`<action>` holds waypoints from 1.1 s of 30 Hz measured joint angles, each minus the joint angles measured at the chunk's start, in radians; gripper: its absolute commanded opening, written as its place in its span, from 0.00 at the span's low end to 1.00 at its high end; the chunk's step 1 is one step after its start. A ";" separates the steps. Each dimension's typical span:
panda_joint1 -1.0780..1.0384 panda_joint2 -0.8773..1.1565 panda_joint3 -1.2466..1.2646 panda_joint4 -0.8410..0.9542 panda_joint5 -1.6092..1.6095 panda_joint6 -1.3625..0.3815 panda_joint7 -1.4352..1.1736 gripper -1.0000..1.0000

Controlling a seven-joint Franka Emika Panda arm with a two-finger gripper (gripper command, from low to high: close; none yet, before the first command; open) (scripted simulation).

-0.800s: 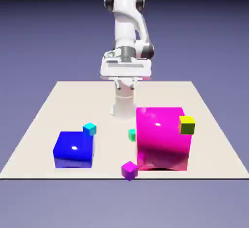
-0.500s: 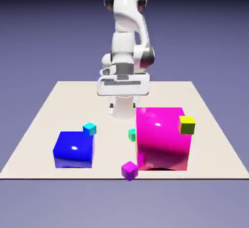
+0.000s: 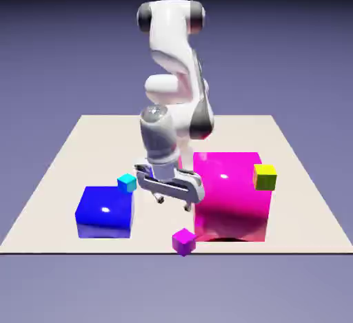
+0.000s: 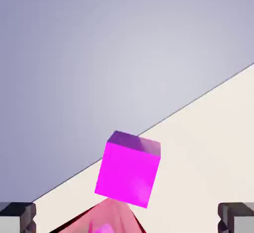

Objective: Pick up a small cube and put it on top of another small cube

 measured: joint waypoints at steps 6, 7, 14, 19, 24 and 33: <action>-0.055 0.217 0.039 0.171 0.050 -0.183 0.119 0.50; -0.056 0.222 0.040 0.174 0.051 -0.187 0.121 0.50; -0.032 0.320 0.045 0.131 0.064 -0.042 0.105 0.00; -0.052 0.182 0.100 0.211 0.050 -0.255 0.170 0.00; -0.038 0.065 0.281 0.321 0.038 -0.460 0.318 0.00; -0.017 -0.047 0.457 0.316 0.034 -0.547 0.442 0.00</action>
